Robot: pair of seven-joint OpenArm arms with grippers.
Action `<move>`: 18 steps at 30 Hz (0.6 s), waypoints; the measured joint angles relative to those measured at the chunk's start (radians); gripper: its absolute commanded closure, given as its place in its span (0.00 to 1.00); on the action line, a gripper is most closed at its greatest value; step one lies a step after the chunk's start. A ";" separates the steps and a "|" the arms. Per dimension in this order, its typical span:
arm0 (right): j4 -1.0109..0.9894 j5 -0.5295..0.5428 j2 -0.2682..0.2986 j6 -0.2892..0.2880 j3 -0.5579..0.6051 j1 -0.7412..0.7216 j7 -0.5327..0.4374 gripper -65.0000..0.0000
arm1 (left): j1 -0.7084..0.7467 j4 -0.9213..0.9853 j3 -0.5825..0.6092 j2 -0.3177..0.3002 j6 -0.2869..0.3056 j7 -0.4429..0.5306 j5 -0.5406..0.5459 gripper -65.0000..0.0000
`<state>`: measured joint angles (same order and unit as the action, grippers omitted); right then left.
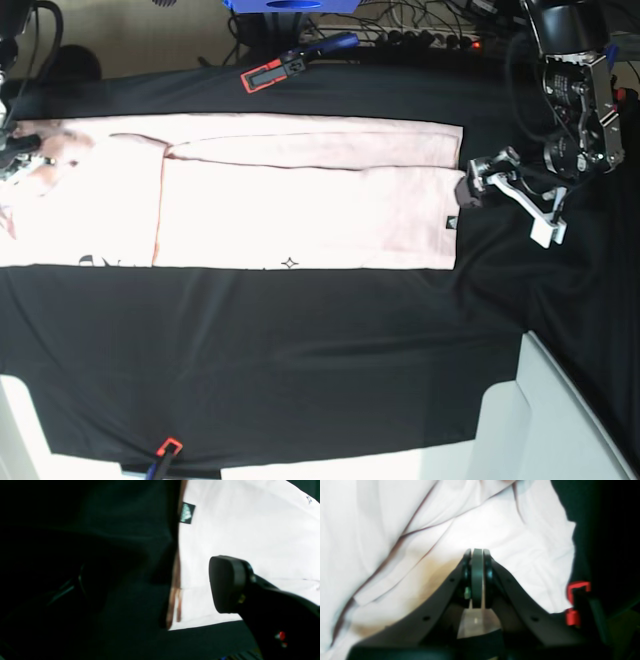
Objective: Fold the T-shirt properly
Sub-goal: 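Grasp the shirt side edge with the left gripper and pull it outward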
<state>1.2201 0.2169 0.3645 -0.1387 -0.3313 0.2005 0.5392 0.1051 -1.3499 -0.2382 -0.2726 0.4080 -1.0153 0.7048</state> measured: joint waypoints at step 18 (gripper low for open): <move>0.001 0.000 -0.011 -0.001 0.000 0.016 0.000 0.99 | -0.051 0.120 0.087 0.052 0.011 0.089 0.011 0.12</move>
<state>1.2213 0.2169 0.3538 -0.1394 -0.3313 0.2165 0.5396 0.0540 -1.2297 -0.1509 -0.2207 0.4187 -0.9268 0.7162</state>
